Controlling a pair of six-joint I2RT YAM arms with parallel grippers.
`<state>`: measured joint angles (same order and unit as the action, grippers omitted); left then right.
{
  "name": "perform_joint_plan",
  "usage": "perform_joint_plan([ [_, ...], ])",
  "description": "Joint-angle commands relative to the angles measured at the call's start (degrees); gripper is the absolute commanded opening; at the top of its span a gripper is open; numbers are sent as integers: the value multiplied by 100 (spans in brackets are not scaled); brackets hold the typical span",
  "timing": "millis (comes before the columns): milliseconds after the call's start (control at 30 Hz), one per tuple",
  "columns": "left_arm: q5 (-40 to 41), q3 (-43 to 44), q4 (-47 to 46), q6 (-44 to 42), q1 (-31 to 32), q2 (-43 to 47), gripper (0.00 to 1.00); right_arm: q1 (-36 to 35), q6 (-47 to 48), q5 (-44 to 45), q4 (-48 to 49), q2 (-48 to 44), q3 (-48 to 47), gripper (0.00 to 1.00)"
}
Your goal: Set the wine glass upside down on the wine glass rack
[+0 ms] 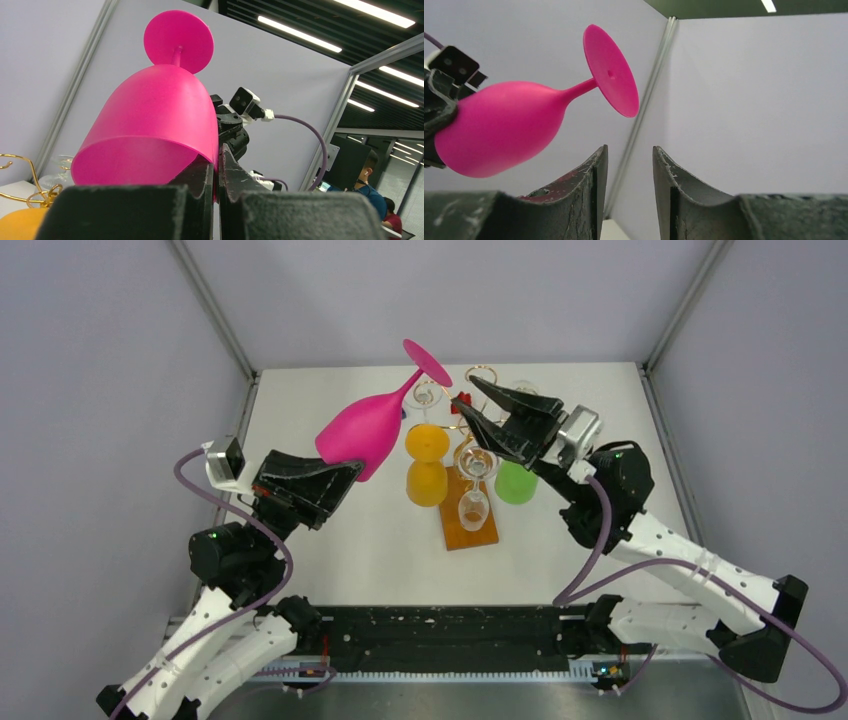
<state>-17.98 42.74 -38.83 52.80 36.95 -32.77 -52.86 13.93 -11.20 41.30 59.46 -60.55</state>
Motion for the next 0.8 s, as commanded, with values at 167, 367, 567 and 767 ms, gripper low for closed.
perform_joint_plan([
  [167,39,52,-116,27,-21,-29,0,-332,2097,-488,229,223,-304,38],
  [367,49,60,-102,64,-17,-67,0,-697,2657,-49,519,418,-335,38],
  [567,97,68,-81,73,-21,-30,0,-1011,3314,587,869,542,-297,38],
  [767,145,78,42,10,-21,34,0,-1050,3432,911,1104,529,-130,39],
])
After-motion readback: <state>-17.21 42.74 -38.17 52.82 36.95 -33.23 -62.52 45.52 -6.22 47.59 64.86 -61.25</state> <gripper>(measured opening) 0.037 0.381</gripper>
